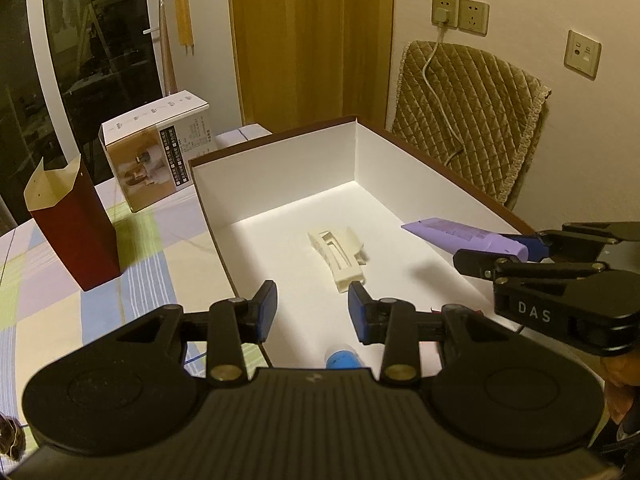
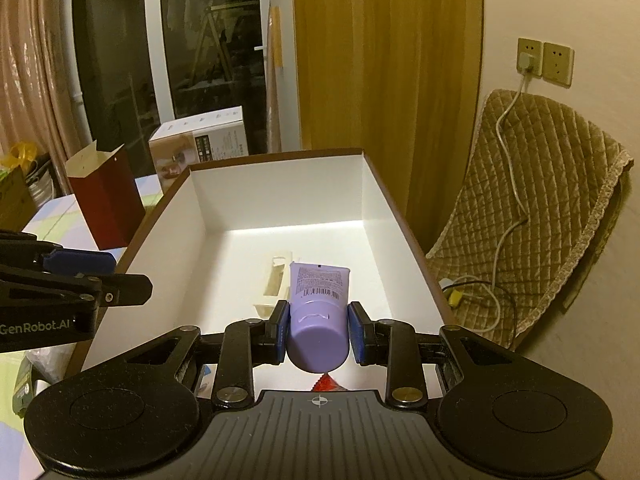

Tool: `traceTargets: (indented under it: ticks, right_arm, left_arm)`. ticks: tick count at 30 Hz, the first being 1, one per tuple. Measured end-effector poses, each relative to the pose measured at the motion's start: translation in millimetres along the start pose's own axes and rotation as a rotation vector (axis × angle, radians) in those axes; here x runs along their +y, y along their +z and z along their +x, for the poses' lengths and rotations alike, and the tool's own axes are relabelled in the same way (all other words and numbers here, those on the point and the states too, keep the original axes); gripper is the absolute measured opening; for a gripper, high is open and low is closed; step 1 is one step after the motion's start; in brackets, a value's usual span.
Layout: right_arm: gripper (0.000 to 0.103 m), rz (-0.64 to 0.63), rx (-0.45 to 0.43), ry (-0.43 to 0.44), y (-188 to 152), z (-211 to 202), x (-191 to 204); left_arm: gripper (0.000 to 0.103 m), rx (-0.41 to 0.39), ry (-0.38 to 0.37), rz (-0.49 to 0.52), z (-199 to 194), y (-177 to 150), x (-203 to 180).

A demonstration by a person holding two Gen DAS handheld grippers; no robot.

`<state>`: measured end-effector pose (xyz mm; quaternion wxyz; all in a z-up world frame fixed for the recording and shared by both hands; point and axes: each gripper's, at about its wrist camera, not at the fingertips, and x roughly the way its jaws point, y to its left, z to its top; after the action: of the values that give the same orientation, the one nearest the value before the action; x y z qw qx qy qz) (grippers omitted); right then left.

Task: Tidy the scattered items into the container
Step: 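Open both tools to drop the holder and purple tube into the box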

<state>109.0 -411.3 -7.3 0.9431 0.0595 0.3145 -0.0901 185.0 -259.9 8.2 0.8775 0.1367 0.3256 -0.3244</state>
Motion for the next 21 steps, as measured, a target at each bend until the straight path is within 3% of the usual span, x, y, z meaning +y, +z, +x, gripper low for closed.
traceTargets:
  ticks: [11, 21]
  right_arm:
    - [0.033, -0.015, 0.012, 0.035, -3.5, 10.3, 4.6]
    - [0.033, -0.012, -0.006, 0.017, -4.0, 8.7, 3.4]
  left_arm:
    - [0.035, -0.002, 0.009, -0.017, -4.2, -3.9, 7.7]
    - [0.035, 0.000, 0.019, -0.033, -7.1, -7.7, 13.6]
